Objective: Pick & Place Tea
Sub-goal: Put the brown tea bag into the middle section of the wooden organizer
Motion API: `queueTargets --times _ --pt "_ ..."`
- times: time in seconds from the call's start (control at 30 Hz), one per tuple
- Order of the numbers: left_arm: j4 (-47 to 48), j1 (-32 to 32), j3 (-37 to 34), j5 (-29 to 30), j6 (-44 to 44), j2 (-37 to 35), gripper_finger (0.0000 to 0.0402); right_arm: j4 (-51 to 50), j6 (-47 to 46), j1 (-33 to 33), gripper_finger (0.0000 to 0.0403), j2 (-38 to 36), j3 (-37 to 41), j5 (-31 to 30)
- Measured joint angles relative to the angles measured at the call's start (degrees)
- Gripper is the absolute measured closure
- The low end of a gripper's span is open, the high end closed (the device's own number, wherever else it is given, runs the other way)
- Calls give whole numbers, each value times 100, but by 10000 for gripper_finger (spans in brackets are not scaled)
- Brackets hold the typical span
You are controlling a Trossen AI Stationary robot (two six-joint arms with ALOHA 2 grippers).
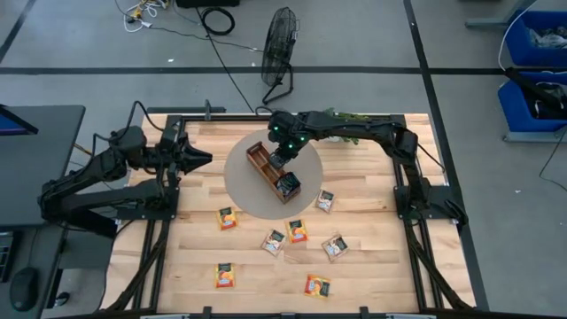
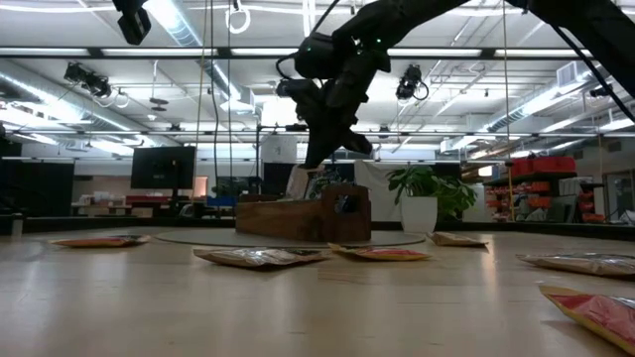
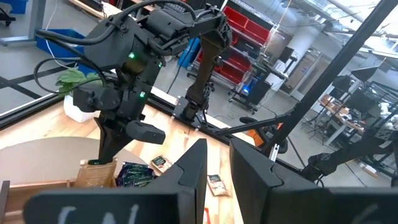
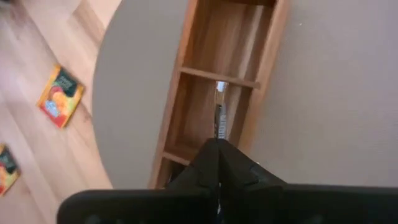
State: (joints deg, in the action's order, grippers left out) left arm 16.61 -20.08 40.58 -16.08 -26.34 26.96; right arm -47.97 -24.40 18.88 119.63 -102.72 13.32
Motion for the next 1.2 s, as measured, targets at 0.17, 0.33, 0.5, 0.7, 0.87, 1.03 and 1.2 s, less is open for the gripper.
queueTargets --times 0.17,0.33,0.5,0.7,0.87,1.03,1.2 --pt "5 0 0 0 1 2 330 -29 -2 28 403 0 2 -86" --pt "12 0 0 0 -1 2 330 -15 -9 26 403 -4 241 -88" --pt "16 0 0 0 -1 2 330 3 28 -32 403 -4 395 -323" --pt "47 0 0 0 1 2 330 73 28 -40 400 -4 396 -330" --pt "112 0 0 0 2 2 330 105 28 -33 394 -4 396 -330" --pt "112 0 0 0 3 2 330 112 56 -6 393 -4 396 -328" --pt "110 0 0 0 5 2 330 135 105 17 392 -4 396 -240"
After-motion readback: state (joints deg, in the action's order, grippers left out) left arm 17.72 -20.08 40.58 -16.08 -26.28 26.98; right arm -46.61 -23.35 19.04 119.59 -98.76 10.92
